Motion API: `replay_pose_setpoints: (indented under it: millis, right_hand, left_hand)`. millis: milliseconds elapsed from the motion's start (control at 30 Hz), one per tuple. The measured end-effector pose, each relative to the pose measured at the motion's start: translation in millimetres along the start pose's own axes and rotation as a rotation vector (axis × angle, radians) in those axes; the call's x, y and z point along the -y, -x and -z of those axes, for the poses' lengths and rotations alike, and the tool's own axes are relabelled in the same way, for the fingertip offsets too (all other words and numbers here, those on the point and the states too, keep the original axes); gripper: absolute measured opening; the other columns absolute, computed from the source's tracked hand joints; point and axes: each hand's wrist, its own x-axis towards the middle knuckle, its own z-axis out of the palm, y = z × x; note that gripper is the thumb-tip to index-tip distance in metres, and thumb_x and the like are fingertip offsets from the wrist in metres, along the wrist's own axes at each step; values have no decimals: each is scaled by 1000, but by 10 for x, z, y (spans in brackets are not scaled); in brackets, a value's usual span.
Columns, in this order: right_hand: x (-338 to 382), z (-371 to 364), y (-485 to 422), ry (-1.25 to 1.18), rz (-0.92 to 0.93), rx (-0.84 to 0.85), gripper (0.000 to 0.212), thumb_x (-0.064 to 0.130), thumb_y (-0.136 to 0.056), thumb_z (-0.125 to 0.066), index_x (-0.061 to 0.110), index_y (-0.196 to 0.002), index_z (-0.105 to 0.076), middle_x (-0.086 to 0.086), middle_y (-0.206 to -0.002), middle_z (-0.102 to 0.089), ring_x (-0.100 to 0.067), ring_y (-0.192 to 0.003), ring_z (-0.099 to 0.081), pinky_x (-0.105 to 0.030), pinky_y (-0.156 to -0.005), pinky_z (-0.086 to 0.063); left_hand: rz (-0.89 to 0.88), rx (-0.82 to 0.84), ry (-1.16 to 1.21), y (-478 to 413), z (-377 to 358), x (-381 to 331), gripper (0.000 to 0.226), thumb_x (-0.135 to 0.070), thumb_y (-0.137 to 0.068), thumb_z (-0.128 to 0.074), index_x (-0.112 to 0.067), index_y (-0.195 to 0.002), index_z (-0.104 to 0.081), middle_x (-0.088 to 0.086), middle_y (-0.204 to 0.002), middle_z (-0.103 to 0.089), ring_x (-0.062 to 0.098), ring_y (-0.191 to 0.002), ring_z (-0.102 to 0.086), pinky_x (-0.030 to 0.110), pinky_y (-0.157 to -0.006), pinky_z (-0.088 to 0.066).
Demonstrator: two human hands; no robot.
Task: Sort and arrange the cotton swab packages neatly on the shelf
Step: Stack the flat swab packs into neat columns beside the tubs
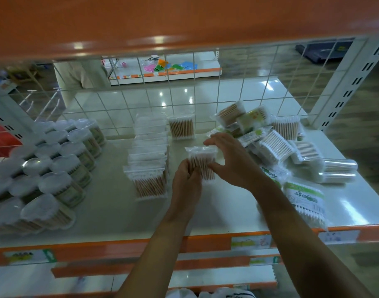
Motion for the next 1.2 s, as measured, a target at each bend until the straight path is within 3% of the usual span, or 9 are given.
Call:
replay_pose_setpoints:
  millis: [67,200,433,533,600,733,967,1067,1200]
  right_hand:
    - [17,21,-42,35,33,47,48,12,-84,-64,17,-130,-50,-2,-136,-47,-19,-130,-37,-22,-103,-23]
    - [57,48,-142,63,62,171,45,12,-86,-61,16,-130,-51,-7,-122,-61,-22,-112,-55,-36,-94,-46]
    - [116,147,-364,92,114,205,23,14,-83,-65,15,-105,-63,-2,-97,-66,-15,-86,-59,-27,-75,-46]
    - [154,206,-486,144,129,146,23,15,-83,-65,15,-106,-63,-1,-98,-66,-12,-83,-58,-20,-68,-41]
    - [182,241,-584,181,148,139,24,14,-82,-65,14,-106,-63,-1,-98,-67,-10,-80,-56,-19,-66,-39]
    - [233,253,-778,213,167,105,27,11,-82,-64,13,-109,-63,-4,-101,-67,-14,-84,-60,-23,-72,-43]
    - [225,-9,-1059,301,192,-29,26,9,-83,-60,13,-108,-64,-5,-98,-69,-20,-86,-64,-28,-75,-48]
    - [213,-105,-1129,326,190,-34,26,9,-85,-60,12,-110,-64,-7,-98,-69,-23,-86,-64,-35,-79,-52]
    - [170,-187,-1234,332,184,-26,26,9,-85,-61,10,-110,-64,-9,-103,-67,-24,-91,-62,-36,-80,-52]
  left_hand:
    - [-10,17,3,5,-13,-4,22,-6,-94,-43,-16,-101,-62,2,-94,-67,13,-84,-62,27,-71,-48]
    - [-56,19,-36,-12,-23,30,20,-8,-95,-42,-17,-97,-61,-1,-88,-64,12,-79,-60,33,-71,-48]
    - [-79,-47,-154,-44,9,78,21,-17,-95,-45,-25,-76,-49,-12,-60,-46,3,-54,-40,23,-53,-29]
    - [-71,-63,-219,-12,1,34,16,-11,-90,-48,-22,-98,-57,-10,-84,-59,8,-72,-52,16,-57,-35]
    - [-43,-50,-287,10,-6,-6,36,-13,-91,-50,-18,-127,-50,-4,-115,-60,5,-93,-55,7,-68,-36]
    - [-18,-3,-398,31,-39,-36,65,-18,-92,-54,-9,-148,-23,7,-140,-46,14,-123,-48,23,-98,-36]
    - [-243,105,-748,82,-80,-41,58,-23,-90,-55,-7,-142,-34,12,-142,-40,24,-132,-34,24,-106,-27]
    - [-331,89,-912,107,-98,-6,53,-23,-85,-61,-4,-133,-46,18,-138,-45,32,-132,-37,35,-106,-35]
    - [-360,90,-1069,95,-120,49,58,-26,-66,-79,-6,-117,-61,21,-123,-59,37,-121,-53,42,-92,-48]
